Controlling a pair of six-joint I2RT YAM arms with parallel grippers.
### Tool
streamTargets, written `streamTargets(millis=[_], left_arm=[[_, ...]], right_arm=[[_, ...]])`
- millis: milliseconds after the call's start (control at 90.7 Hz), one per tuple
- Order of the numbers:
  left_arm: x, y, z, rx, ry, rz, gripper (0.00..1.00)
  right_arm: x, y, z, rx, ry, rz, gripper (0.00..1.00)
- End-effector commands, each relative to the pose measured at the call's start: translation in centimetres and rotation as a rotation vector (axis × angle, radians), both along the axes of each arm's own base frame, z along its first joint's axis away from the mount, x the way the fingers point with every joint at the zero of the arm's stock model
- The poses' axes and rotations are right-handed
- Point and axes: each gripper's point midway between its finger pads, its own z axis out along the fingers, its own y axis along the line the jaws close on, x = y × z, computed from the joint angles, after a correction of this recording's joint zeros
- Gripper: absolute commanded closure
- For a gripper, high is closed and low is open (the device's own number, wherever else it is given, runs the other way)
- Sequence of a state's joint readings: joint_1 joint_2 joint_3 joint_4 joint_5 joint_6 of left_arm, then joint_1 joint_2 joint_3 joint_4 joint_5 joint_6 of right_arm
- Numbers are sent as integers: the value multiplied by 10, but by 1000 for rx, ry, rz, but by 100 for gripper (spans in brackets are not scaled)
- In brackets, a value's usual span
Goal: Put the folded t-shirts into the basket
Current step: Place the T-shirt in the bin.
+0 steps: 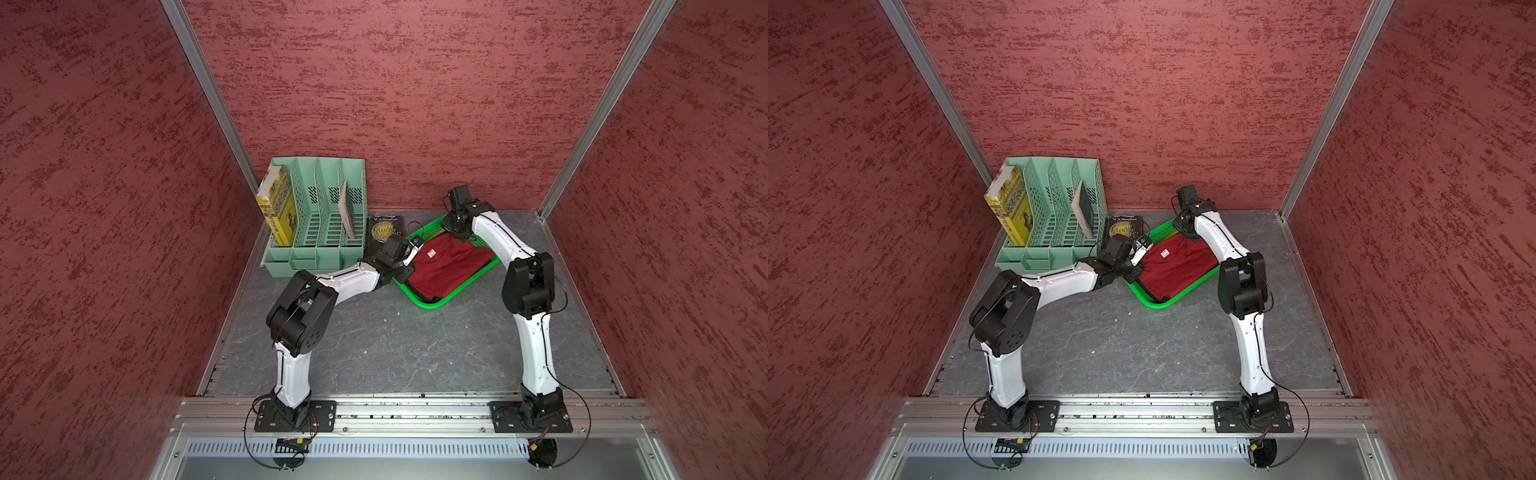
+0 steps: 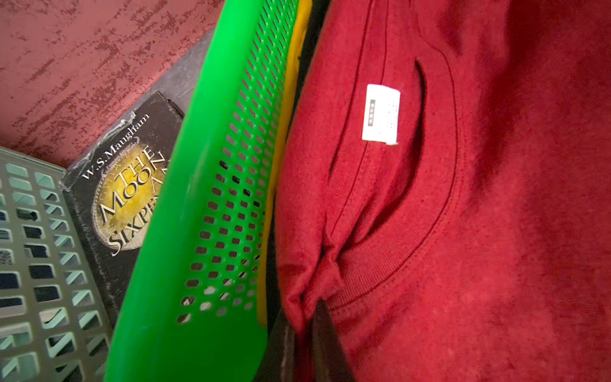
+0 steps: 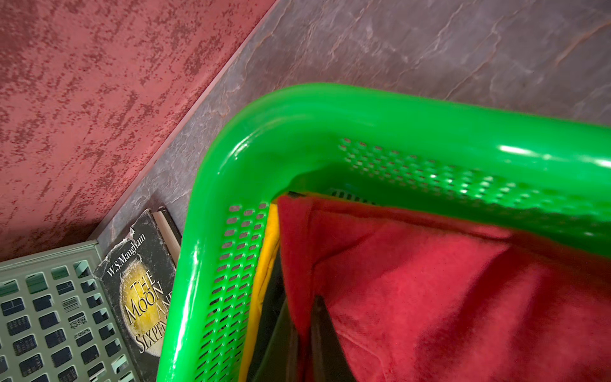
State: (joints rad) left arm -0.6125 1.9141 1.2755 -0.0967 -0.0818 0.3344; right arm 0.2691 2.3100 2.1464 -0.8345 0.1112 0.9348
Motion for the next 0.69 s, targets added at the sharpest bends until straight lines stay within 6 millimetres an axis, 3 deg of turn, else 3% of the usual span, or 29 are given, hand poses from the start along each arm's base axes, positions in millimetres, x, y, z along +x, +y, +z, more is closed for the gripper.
streamTargets(millis=[0,275,353,430,551,628,683], left_arm=[[6,16,18,31,-47,33,99],[14,22,8,48,-28,28,97],[22,29,1,61,-20,45,94],[29,37,-1,65,-22,66,88],[35,35,0,38,-23,59,77],[37,33,3,44,-27,58,70],[35,29,6,32,-33,42,53]], right_arm=[[8,-11,17,17,-54,-41,100],[17,-3,20,52,-98,0,100],[22,-1,19,55,-113,10,94],[25,0,21,60,-129,23,88],[27,1,28,64,-148,41,71],[24,2,35,66,-153,52,69],[20,1,40,55,-152,69,67]])
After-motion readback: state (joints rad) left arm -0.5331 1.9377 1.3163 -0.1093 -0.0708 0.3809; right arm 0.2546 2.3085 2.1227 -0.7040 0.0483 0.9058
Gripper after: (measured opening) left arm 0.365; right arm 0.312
